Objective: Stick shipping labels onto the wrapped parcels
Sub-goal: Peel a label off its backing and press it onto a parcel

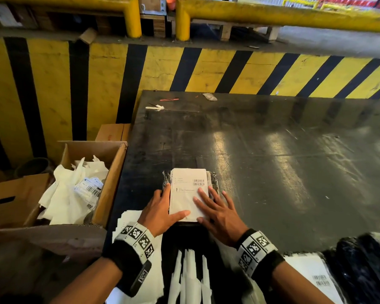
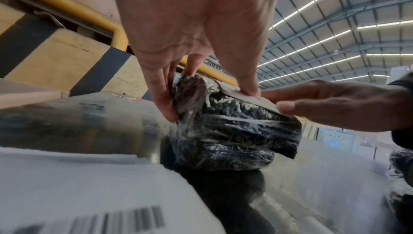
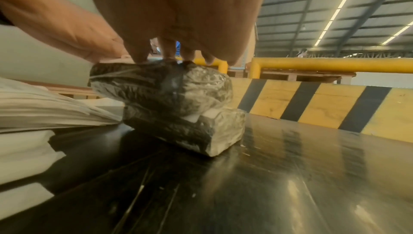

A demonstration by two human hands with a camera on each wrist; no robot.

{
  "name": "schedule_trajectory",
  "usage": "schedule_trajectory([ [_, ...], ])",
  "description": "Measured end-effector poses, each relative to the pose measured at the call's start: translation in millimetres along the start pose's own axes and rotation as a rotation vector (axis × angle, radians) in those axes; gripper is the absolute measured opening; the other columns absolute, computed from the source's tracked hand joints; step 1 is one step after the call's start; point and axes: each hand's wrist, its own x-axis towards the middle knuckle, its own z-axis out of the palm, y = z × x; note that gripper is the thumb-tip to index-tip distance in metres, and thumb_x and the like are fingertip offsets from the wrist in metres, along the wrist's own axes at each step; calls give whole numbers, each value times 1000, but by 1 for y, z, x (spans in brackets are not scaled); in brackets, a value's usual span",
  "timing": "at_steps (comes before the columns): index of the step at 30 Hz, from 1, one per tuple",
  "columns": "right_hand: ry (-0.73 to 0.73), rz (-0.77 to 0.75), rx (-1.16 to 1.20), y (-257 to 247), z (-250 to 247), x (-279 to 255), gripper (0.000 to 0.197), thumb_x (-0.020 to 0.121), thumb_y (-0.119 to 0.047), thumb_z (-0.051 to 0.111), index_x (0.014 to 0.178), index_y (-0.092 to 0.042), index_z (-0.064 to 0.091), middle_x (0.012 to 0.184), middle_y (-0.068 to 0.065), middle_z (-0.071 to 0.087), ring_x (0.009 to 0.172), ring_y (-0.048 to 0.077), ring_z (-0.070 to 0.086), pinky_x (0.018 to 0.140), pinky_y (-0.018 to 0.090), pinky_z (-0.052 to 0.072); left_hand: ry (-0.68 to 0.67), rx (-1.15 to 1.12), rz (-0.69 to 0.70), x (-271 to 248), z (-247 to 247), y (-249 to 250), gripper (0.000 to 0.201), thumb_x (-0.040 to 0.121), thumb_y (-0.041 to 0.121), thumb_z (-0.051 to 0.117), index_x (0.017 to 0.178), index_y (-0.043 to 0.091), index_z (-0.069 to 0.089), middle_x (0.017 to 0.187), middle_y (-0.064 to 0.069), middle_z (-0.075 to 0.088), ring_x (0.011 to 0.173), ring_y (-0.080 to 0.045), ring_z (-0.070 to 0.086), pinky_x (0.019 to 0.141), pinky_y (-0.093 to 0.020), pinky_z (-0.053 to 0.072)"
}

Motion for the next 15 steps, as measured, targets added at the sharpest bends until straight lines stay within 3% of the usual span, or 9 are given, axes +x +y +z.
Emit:
schedule_trajectory([
  [2, 13, -53, -72, -6, 2, 0, 54, 97, -50, 12, 140, -27, 36, 150, -5, 34, 141, 26, 21, 111, 46, 4, 4, -4, -1, 0, 1, 0, 100, 75, 61, 62, 148, 26, 4, 136, -7, 35, 122, -28, 46, 97, -37, 40],
  [5, 34, -72, -91, -8, 2, 2, 53, 99, -47, 11, 141, -26, 36, 148, -8, 36, 140, 26, 24, 110, 46, 3, -2, -5, 0, 0, 3, -1, 99, 77, 62, 58, 148, 26, 0, 137, -7, 32, 122, -26, 44, 97, -37, 41],
  [9, 15, 8, -21, -2, -4, 19, 61, 96, -52, 3, 145, -25, 26, 152, -8, 25, 143, 27, 11, 111, 45, -13, -22, 56, 3, 1, 5, -1, 98, 79, 65, 51, 148, 25, -5, 140, -8, 28, 123, -25, 42, 96, -35, 41],
  [13, 11, 114, -50, 6, -11, 50, 91, 77, -62, -25, 148, -24, 16, 157, -7, 11, 146, 23, -1, 104, 42, -30, -30, 61, -6, 1, 5, -1, 97, 79, 68, 48, 148, 26, -7, 142, -8, 26, 126, -25, 39, 98, -36, 41],
  [15, -29, 202, -50, 11, -16, 64, 89, 77, -66, -22, 149, -23, 11, 158, -7, 7, 146, 18, -6, 104, 44, -31, -23, 64, 1, 1, 5, -1, 96, 80, 68, 48, 148, 26, -5, 141, -8, 27, 126, -25, 39, 98, -36, 41],
])
